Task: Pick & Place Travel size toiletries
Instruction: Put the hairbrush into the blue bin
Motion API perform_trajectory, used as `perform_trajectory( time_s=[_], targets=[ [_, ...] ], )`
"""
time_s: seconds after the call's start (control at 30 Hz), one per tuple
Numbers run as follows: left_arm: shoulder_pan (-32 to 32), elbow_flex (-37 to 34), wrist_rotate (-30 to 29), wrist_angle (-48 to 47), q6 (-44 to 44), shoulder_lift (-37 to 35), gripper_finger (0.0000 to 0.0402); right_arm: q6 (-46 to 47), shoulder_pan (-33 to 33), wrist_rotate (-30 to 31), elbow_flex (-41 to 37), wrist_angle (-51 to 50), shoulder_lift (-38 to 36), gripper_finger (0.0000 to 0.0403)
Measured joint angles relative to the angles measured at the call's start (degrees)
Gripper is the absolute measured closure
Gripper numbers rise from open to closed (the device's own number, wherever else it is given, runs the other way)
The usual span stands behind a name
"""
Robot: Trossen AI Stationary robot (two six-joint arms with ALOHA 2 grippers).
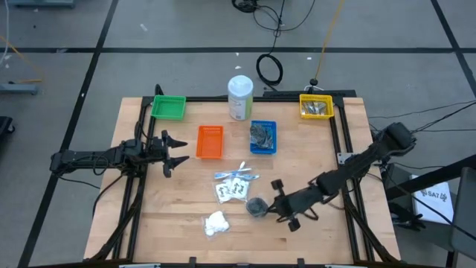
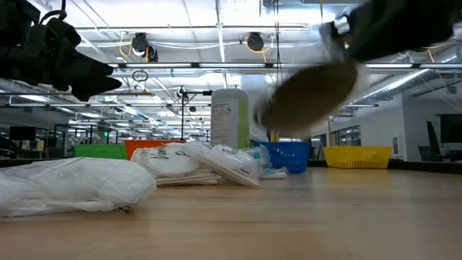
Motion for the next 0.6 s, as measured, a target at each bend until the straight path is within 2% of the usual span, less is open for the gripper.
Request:
perform_trajectory(
  time_s=[0.17,0.4,0.6],
  targets=[
    [-0.01,0.01,0.00,0.00,-0.01,0.00,0.0128,-5.56,-1.00,7.03,0.00,-0.27,-9.16,0.0402],
    [0.00,0.01,0.00,0.00,0.00,0.00,0.0128,-12.01,-7.80,25.51,-1.85,-1.52,-15.53,0.0402],
    [-0.01,0.01,0.00,0.00,0.00,0.00,0.0128,-10.81,-20.84,26.56,-10.59,7.79,-14.71,0.0403]
  ],
)
